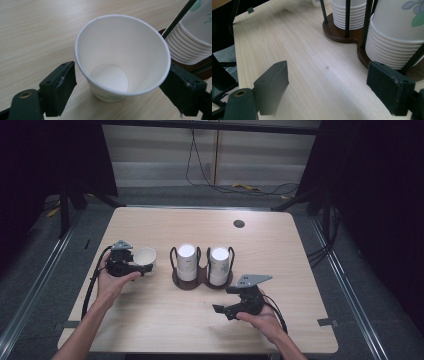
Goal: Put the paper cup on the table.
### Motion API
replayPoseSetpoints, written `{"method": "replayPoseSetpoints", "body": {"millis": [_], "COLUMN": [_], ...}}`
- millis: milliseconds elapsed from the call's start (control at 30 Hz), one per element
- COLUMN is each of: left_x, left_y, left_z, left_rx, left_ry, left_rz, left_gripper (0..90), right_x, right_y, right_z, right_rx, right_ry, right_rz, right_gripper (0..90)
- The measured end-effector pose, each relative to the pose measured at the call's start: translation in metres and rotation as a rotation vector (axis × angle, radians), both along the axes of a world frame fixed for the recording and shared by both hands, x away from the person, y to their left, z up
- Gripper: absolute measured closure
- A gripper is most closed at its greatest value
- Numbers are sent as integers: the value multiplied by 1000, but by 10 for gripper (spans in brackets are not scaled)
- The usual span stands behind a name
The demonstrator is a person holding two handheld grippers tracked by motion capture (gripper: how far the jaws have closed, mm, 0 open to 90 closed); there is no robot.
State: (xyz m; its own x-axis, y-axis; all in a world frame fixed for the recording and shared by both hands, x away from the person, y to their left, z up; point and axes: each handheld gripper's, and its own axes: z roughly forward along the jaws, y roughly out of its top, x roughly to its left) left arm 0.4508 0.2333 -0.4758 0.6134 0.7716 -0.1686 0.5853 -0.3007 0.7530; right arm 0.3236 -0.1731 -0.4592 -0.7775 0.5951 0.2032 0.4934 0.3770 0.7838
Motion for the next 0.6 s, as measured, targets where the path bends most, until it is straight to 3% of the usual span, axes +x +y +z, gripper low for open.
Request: {"method": "replayPoseSetpoints", "body": {"millis": [67, 167, 200, 367, 500, 600], "left_x": [-2, -5, -6, -13, -24, -33], "left_y": [3, 5, 6, 12, 19, 21], "left_z": [-2, -2, -2, 1, 1, 4], "left_rx": [-11, 27, 12, 34, 3, 17], "left_ry": [13, 28, 37, 18, 3, -7], "left_rz": [0, 26, 37, 33, 3, 30], "left_gripper": [159, 159, 159, 159, 159, 159], "right_x": [0, 0, 0, -1, 0, 0], "right_y": [-1, -1, -1, -2, -5, -6], "right_z": [1, 0, 1, 2, 3, 4], "right_rx": [3, 2, 4, 5, 9, 10], "right_ry": [1, -1, -2, -8, -13, -15], "right_rz": [-3, -7, -5, -13, -34, -46], "right_gripper": [175, 176, 176, 177, 177, 177]}}
